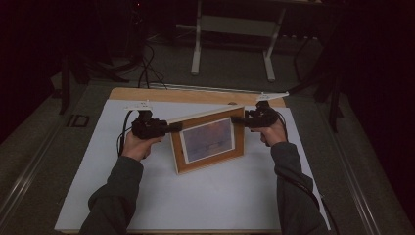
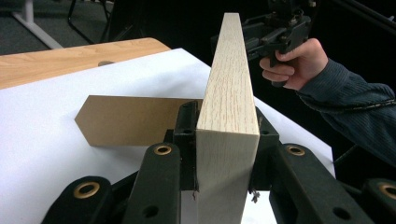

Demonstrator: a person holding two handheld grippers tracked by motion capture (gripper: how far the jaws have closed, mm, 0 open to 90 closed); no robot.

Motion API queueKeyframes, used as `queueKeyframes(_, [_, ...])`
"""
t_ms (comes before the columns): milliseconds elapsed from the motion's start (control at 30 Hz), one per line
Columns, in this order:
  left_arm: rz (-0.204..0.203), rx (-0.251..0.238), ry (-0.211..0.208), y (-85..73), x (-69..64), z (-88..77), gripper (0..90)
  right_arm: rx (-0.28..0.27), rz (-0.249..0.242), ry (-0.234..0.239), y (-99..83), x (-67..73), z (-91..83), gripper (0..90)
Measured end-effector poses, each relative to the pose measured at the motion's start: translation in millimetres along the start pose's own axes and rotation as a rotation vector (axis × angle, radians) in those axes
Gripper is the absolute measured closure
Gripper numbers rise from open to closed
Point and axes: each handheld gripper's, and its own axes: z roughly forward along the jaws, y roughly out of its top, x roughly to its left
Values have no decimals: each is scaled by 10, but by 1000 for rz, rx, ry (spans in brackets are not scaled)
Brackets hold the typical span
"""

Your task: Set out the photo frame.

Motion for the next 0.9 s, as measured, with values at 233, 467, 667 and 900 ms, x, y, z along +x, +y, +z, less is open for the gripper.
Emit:
queueKeyframes(233, [24,11,23,17,-15,7,718,-8,13,25,-9,-9,42,440])
queueKeyframes(467, [54,7,26,33,-21,30,717,-15,12,28,-35,-21,-25,479])
queueKeyframes(667, [71,-4,40,30,-20,63,702,-21,19,24,-66,-26,-65,507])
queueKeyframes(900, [74,-4,79,34,-44,104,663,-24,25,35,-120,-39,-127,554])
